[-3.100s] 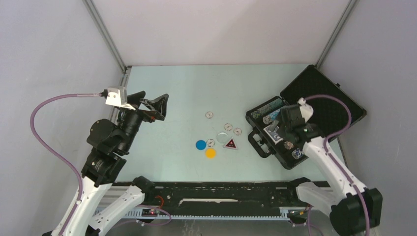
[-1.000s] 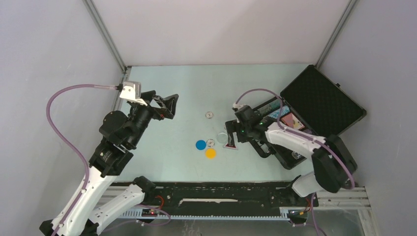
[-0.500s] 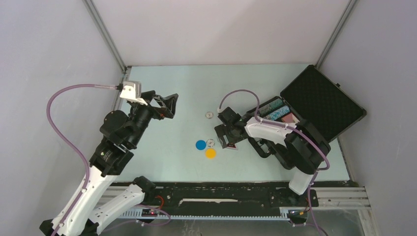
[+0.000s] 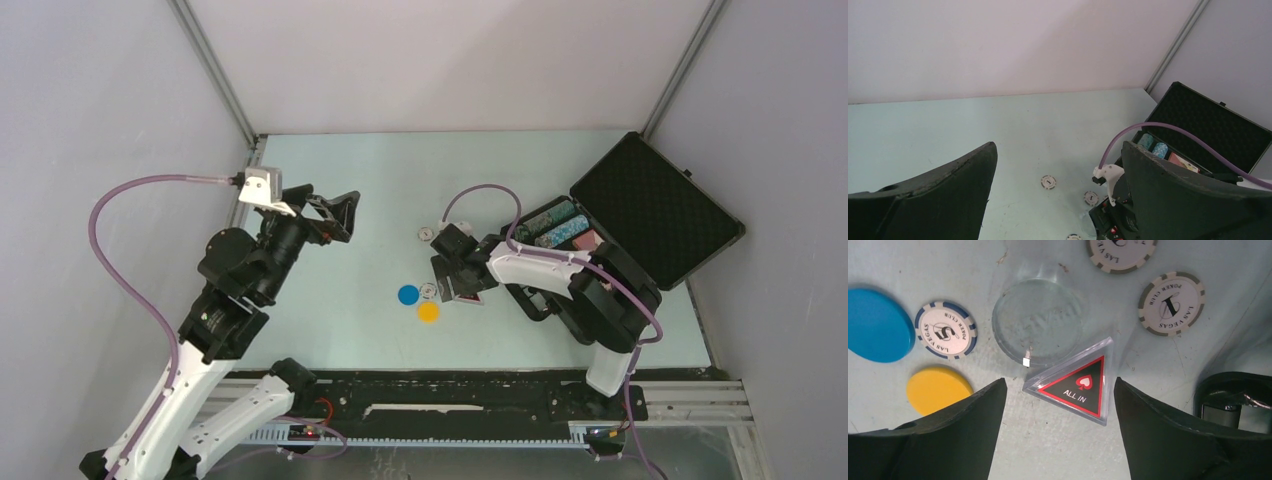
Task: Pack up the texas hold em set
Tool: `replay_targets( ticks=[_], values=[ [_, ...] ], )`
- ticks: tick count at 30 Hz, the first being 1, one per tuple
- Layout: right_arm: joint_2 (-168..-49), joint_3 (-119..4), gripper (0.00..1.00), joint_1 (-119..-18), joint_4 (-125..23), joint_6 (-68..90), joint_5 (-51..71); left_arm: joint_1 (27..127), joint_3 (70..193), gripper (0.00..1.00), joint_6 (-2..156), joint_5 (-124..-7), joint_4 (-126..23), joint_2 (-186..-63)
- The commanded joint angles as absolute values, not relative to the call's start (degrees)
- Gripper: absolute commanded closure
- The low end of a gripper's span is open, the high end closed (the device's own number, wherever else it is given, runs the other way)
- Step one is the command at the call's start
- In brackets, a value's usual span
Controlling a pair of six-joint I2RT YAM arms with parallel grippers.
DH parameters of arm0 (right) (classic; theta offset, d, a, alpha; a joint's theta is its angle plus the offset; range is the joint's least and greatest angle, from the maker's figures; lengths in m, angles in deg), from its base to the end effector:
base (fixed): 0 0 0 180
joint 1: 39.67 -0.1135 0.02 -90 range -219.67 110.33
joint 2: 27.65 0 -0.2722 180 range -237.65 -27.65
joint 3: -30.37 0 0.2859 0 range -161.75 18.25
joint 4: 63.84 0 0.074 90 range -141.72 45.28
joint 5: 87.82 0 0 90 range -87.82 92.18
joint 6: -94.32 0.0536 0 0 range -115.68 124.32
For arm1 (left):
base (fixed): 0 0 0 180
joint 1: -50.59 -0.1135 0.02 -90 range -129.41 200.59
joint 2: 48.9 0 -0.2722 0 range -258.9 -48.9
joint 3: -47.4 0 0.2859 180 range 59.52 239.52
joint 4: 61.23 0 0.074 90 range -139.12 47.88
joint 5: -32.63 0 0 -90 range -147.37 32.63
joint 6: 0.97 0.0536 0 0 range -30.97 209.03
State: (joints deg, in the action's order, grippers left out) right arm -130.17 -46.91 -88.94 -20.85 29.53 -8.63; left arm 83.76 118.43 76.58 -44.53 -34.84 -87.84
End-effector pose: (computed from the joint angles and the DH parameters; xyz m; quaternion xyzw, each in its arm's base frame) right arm 0.2586 0.2849 0.1397 -0.1864 0.9599 0.0401 0.2056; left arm 0.1540 -0.0864 0.4490 0.0384 0.6709 -0.2164 0.7082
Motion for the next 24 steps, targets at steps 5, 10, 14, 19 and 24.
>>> replay_targets(
  ticks=[5, 10, 14, 19, 24],
  values=[
    [-131.4, -48.9, 0.16, -89.9, -20.3, 36.1, -13.0, 84.0, 116.9, 0.0, 76.9, -45.4, -36.2, -87.1],
    [-131.9, -49.5, 0.15, -90.4, -18.4, 34.6, -12.5, 83.9, 116.9, 0.0, 76.7, -45.6, -36.3, -86.8],
    [-132.1, -48.8, 0.14, -90.5, -18.8, 34.6, -11.9, 84.0, 116.8, 0.0, 76.4, -46.3, -36.4, -86.8],
    [-132.6, -48.6, 0.17, -90.3, -19.9, 34.9, -11.5, 83.9, 116.9, 0.0, 76.4, -46.1, -36.4, -86.6],
    [-132.9, -48.7, 0.23, -89.8, -19.6, 35.0, -11.0, 83.9, 116.8, 0.0, 76.4, -46.1, -36.4, -86.7]
  ],
)
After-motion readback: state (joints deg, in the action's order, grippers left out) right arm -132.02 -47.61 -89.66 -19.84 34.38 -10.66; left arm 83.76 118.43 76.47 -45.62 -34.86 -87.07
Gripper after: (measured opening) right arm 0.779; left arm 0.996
